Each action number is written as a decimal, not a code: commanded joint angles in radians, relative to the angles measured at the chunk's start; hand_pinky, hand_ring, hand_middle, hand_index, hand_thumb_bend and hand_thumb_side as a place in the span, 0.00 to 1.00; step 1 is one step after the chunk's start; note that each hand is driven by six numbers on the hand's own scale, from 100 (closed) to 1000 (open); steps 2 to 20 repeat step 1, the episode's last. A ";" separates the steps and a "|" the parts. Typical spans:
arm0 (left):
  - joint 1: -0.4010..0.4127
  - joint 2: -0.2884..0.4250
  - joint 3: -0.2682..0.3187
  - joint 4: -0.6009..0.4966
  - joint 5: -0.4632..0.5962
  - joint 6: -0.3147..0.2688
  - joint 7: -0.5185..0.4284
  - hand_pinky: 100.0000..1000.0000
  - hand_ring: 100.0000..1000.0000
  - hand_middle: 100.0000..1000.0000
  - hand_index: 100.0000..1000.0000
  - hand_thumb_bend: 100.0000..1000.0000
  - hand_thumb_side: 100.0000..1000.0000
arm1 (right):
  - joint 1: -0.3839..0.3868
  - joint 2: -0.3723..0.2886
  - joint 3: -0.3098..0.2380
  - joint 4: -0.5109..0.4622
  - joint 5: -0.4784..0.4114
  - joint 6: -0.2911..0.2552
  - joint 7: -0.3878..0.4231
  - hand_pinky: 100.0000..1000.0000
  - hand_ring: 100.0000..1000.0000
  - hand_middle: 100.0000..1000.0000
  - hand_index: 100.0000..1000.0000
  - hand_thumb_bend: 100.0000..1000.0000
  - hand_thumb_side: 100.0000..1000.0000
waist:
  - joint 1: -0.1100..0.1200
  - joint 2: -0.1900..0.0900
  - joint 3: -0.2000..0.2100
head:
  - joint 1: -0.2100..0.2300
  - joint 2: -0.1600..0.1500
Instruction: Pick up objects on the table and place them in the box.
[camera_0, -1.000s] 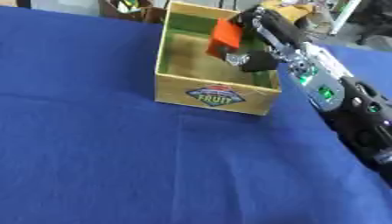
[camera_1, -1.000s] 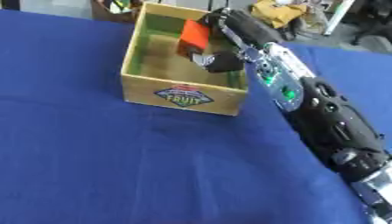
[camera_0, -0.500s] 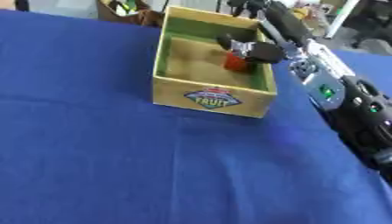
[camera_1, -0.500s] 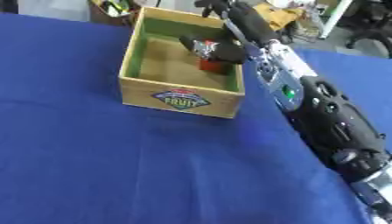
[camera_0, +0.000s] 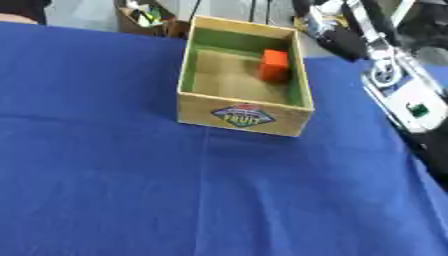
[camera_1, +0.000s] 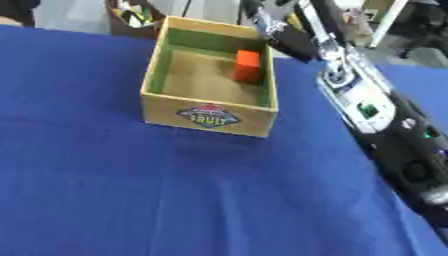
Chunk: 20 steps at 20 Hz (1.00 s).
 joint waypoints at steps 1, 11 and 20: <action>0.003 0.018 0.017 -0.019 0.005 0.005 0.013 0.15 0.22 0.34 0.72 0.00 1.00 | 0.059 -0.056 -0.048 -0.203 -0.098 0.031 -0.021 0.64 0.79 0.58 0.79 0.13 0.94 | 0.014 -0.038 -0.011 | 0.035 0.018; 0.003 0.018 0.017 -0.019 0.005 0.005 0.013 0.15 0.22 0.34 0.72 0.00 1.00 | 0.059 -0.056 -0.048 -0.203 -0.098 0.031 -0.021 0.64 0.79 0.58 0.79 0.13 0.94 | 0.014 -0.038 -0.011 | 0.035 0.018; 0.003 0.018 0.017 -0.019 0.005 0.005 0.013 0.15 0.22 0.34 0.72 0.00 1.00 | 0.059 -0.056 -0.048 -0.203 -0.098 0.031 -0.021 0.64 0.79 0.58 0.79 0.13 0.94 | 0.014 -0.038 -0.011 | 0.035 0.018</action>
